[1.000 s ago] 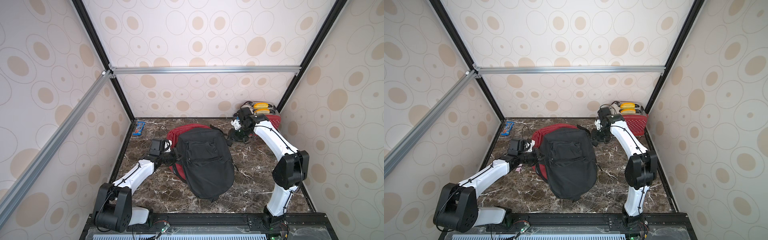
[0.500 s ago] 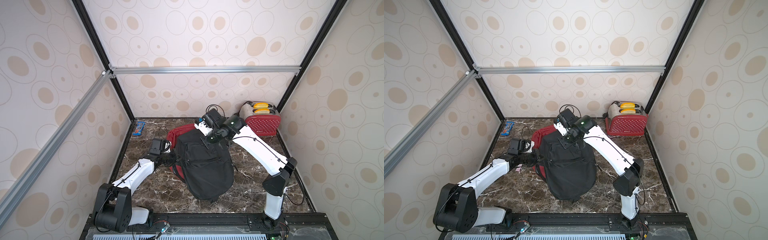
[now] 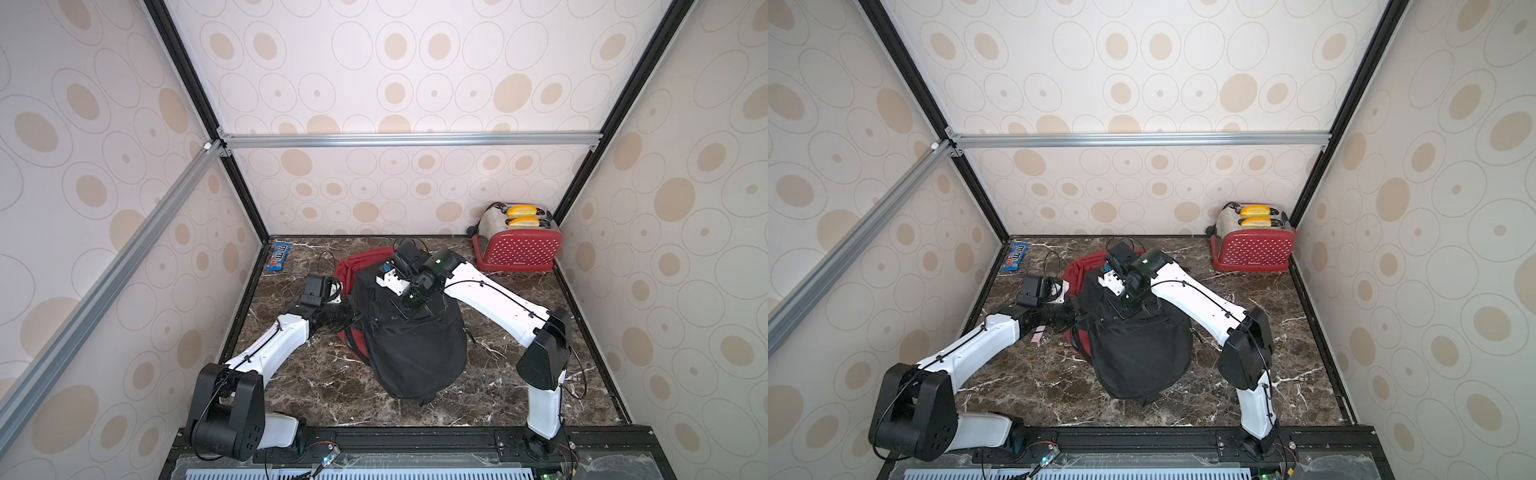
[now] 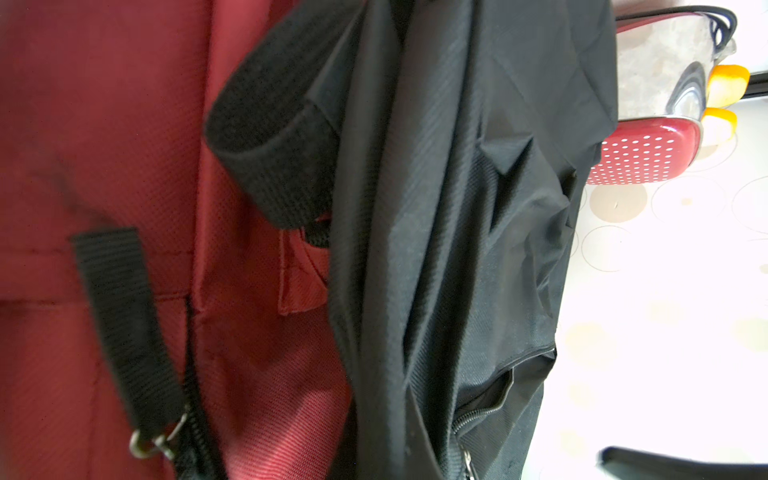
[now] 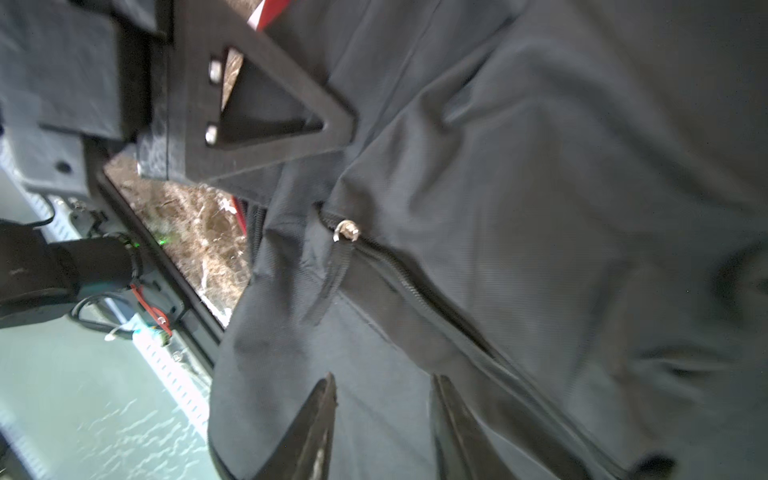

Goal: Zip up the backpack
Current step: Zip the zipper on the backpack.

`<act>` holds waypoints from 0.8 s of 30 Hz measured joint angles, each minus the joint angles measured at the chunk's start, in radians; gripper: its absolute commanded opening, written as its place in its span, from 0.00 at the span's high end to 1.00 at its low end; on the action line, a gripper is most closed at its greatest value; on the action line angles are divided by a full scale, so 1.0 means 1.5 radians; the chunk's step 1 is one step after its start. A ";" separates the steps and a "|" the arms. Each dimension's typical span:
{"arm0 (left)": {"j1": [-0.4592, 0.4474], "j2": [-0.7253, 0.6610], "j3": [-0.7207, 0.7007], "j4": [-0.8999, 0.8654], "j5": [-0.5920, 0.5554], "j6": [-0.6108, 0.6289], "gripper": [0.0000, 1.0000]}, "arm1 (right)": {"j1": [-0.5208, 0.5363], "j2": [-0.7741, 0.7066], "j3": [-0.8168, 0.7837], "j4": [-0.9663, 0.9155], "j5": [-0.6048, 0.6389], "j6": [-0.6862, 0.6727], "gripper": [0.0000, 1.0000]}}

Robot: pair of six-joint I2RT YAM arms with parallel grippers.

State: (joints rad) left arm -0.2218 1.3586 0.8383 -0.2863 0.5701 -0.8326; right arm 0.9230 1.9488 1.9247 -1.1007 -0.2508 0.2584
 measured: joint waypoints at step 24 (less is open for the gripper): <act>-0.004 0.000 0.000 0.000 0.000 -0.008 1.00 | 0.002 0.069 -0.006 0.053 -0.092 0.006 0.58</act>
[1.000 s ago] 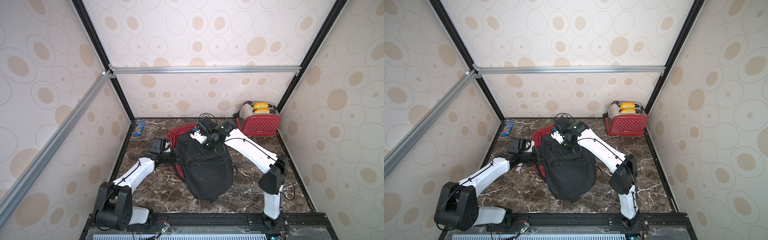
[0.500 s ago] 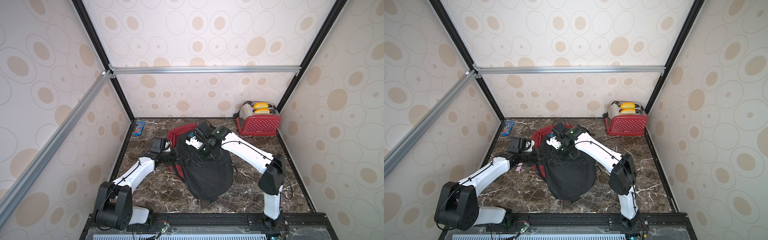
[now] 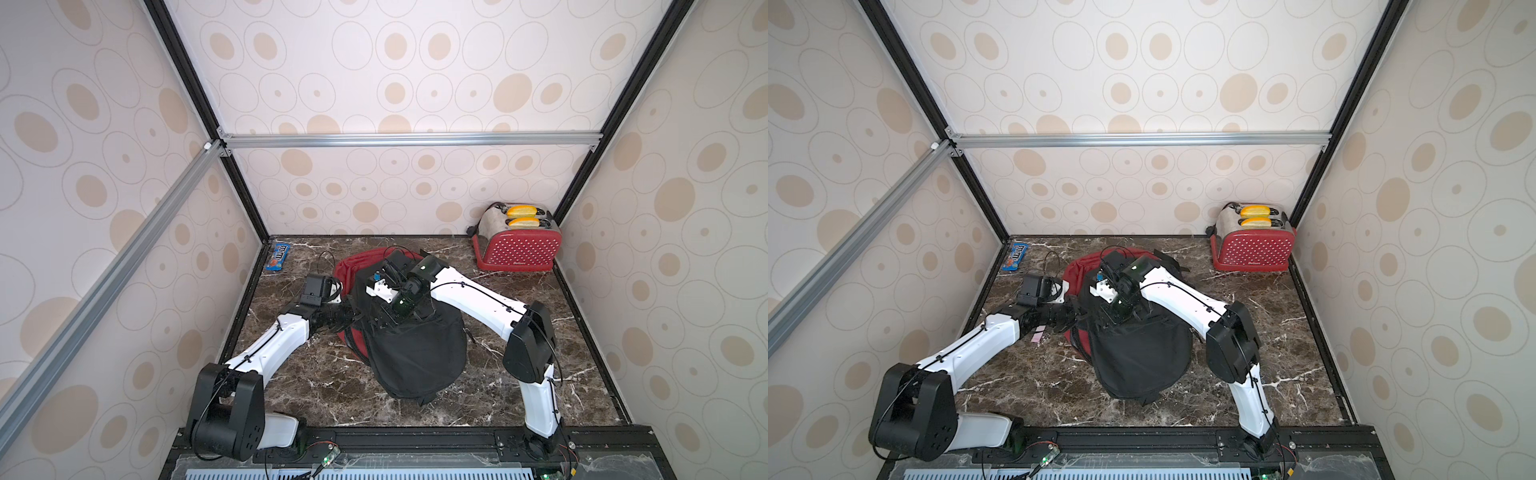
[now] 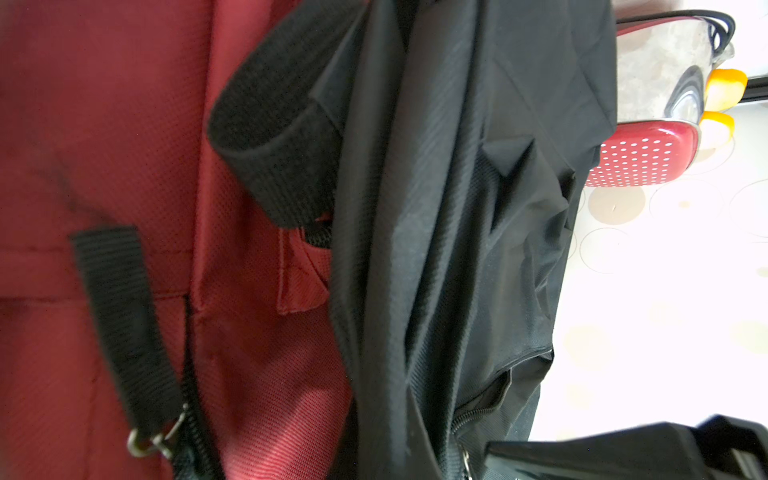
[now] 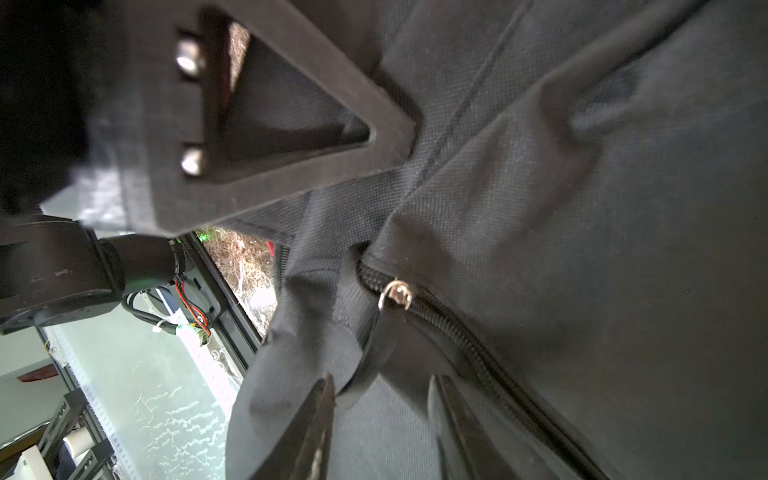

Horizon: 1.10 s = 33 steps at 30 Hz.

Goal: Zip up the backpack
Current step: Zip the zipper on the backpack.

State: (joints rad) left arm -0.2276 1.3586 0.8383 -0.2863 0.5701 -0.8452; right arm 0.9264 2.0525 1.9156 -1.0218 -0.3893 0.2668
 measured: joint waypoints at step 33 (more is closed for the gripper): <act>-0.007 0.000 0.000 0.000 -0.005 -0.003 1.00 | -0.028 0.019 -0.023 0.053 -0.061 0.012 1.00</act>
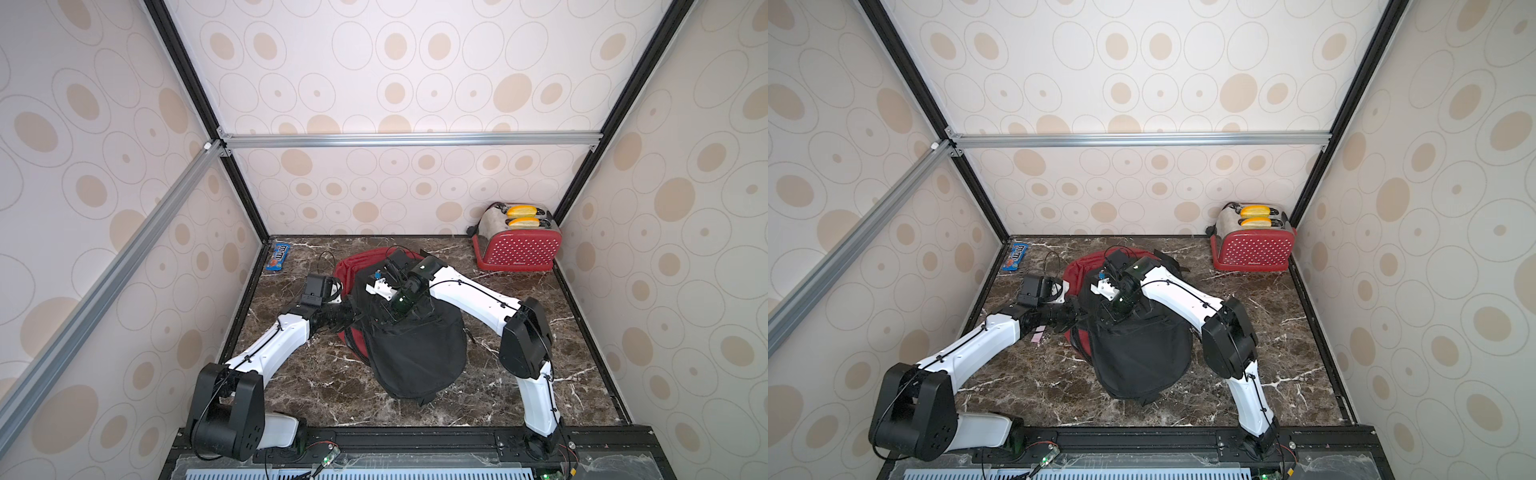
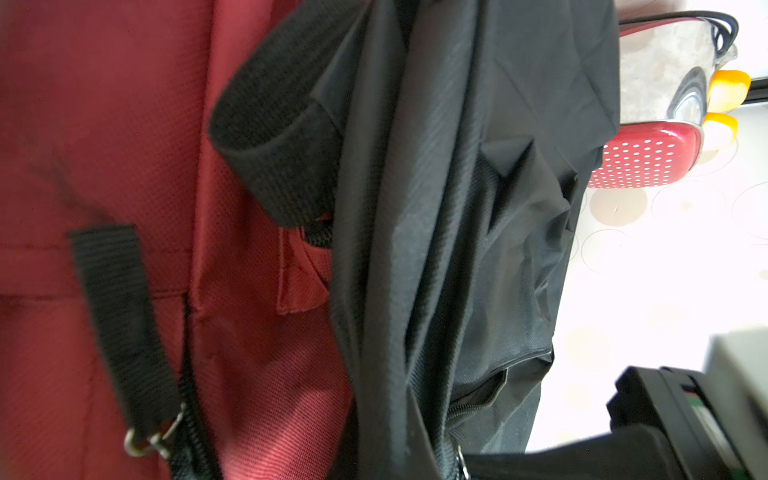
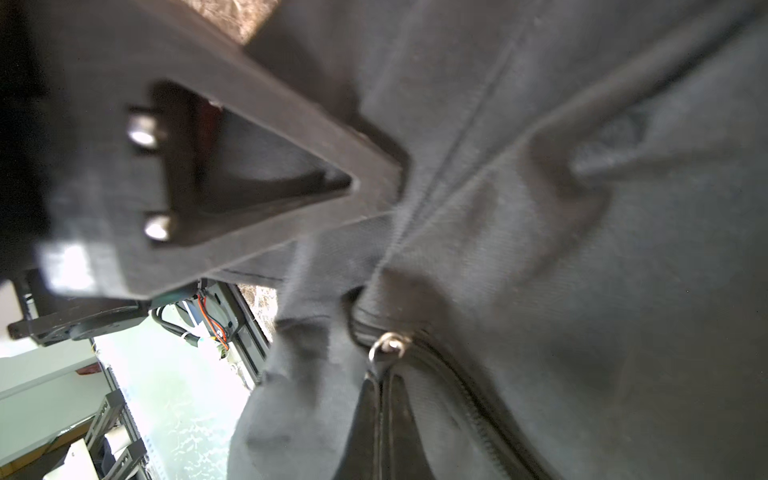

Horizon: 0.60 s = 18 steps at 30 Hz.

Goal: Zip up the backpack
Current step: Zip the zipper on the backpack.

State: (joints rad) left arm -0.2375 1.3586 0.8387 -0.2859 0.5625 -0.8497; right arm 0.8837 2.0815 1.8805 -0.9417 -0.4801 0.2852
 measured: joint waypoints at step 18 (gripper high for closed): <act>-0.001 0.000 0.001 0.000 0.000 0.000 1.00 | -0.017 -0.012 -0.012 -0.018 0.010 -0.001 1.00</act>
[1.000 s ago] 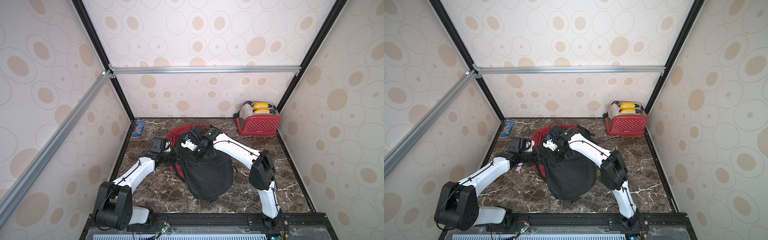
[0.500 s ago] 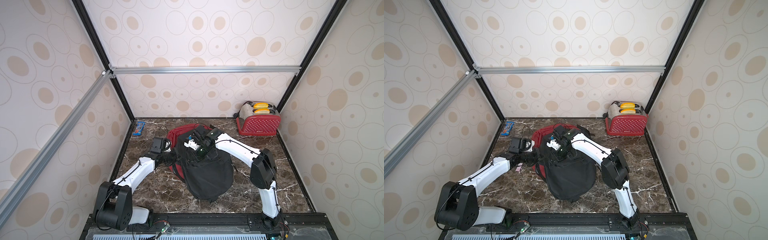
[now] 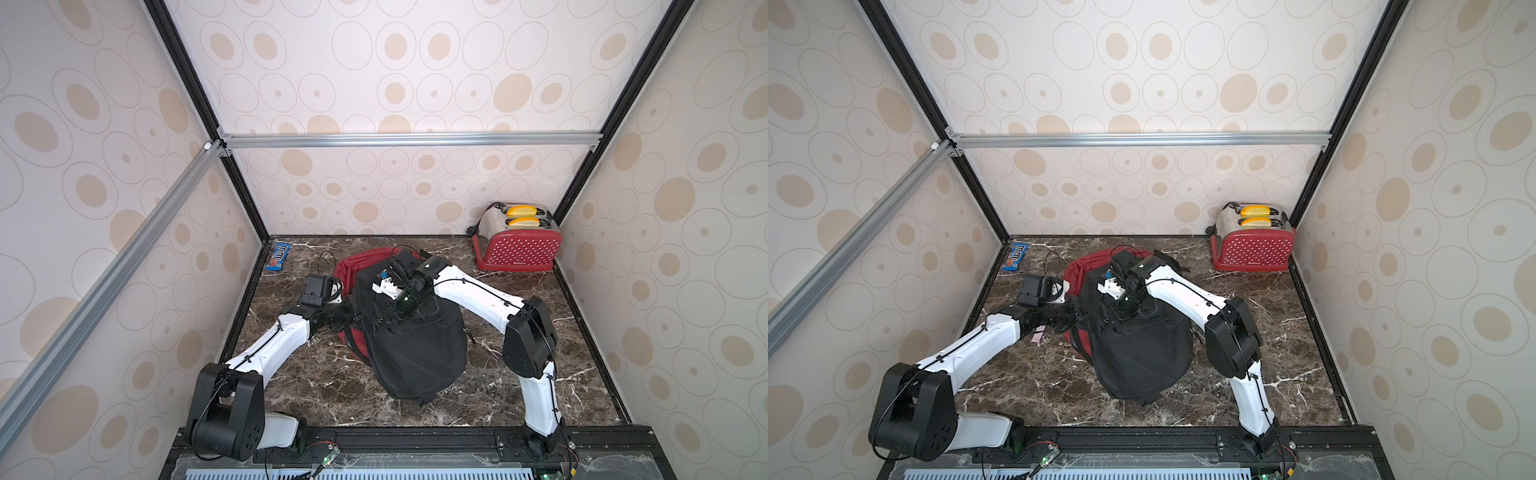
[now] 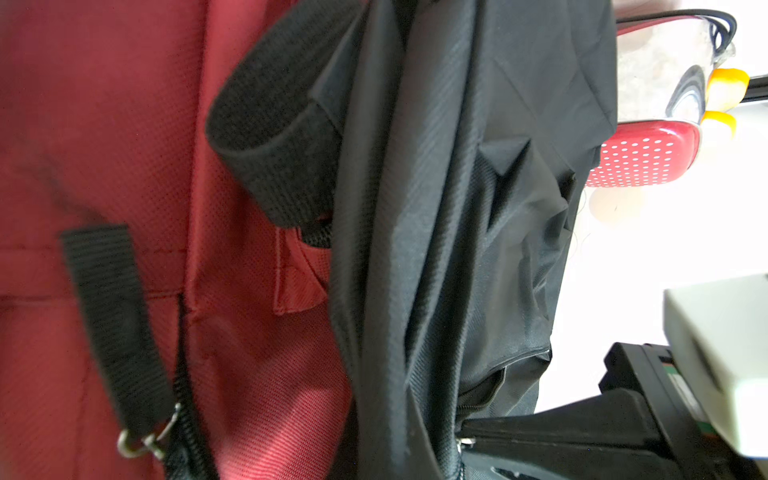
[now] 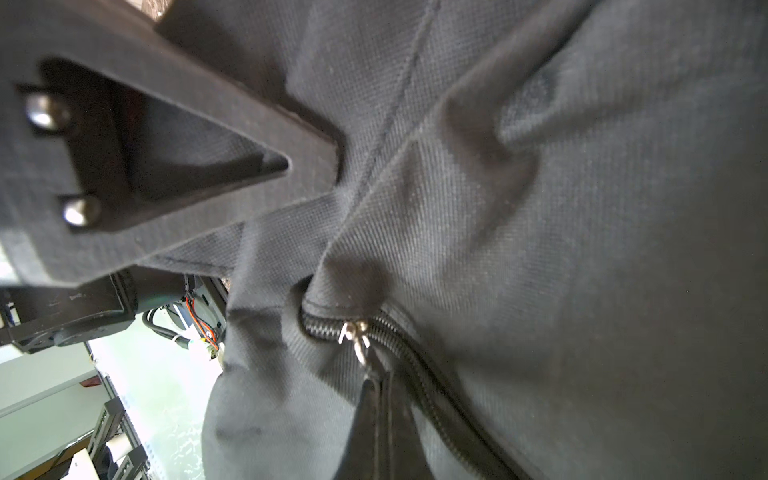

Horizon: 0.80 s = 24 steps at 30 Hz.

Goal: Zip up the backpack
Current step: Zip the zipper on the backpack.

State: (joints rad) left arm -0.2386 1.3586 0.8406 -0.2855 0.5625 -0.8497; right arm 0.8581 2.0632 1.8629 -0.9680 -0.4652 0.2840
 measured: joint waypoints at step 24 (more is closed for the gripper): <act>-0.002 -0.002 0.009 0.002 0.005 -0.014 1.00 | 0.000 0.118 0.216 -0.217 0.031 0.005 1.00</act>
State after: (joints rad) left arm -0.2417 1.3560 0.8539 -0.2825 0.5701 -0.8715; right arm 0.8581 2.2398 2.1872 -1.2942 -0.4187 0.2916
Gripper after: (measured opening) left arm 0.071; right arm 0.042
